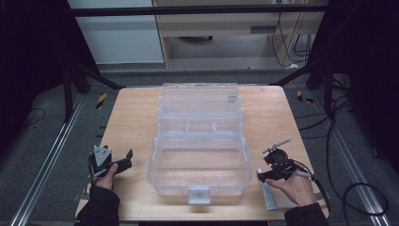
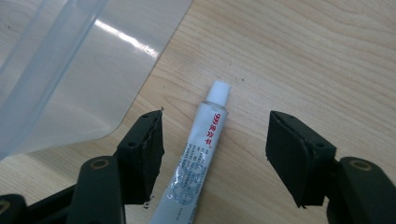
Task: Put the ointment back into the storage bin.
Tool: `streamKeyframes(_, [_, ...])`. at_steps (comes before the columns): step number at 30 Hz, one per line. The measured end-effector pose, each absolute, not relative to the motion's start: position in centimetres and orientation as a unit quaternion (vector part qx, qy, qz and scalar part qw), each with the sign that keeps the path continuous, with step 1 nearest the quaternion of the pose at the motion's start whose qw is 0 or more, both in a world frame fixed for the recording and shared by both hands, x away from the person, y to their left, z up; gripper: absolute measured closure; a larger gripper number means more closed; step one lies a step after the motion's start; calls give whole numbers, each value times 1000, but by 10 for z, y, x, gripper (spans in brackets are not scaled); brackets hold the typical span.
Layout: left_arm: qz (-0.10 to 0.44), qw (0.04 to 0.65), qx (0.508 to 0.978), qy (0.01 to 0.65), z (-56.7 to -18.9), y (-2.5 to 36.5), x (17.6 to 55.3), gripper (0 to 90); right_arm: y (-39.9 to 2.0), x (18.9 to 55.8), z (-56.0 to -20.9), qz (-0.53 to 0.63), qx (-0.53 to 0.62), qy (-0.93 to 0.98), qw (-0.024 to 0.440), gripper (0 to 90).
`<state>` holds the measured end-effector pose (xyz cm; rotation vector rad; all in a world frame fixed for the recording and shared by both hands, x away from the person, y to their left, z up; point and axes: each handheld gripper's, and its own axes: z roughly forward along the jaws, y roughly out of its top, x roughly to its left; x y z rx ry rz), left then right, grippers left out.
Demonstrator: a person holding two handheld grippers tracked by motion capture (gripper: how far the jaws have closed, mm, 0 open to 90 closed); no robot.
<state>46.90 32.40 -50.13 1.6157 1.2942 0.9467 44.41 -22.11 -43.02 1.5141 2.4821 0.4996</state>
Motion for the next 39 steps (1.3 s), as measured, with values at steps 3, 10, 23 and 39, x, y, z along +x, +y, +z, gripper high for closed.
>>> streamKeyframes(3, [377, 419, 644, 516, -501, 324, 469, 18, -219, 445, -433, 158, 516, 837, 86, 393])
streamKeyframes(10, [377, 420, 645, 516, -501, 324, 469, 18, -215, 447, -439, 138, 521, 839, 72, 435])
streamKeyframes(23, [377, 420, 645, 516, -501, 324, 469, 18, -218, 450, -454, 121, 538, 833, 45, 525])
streamKeyframes(39, [377, 420, 645, 516, -501, 324, 469, 18, -211, 454, -463, 99, 532, 841, 26, 624])
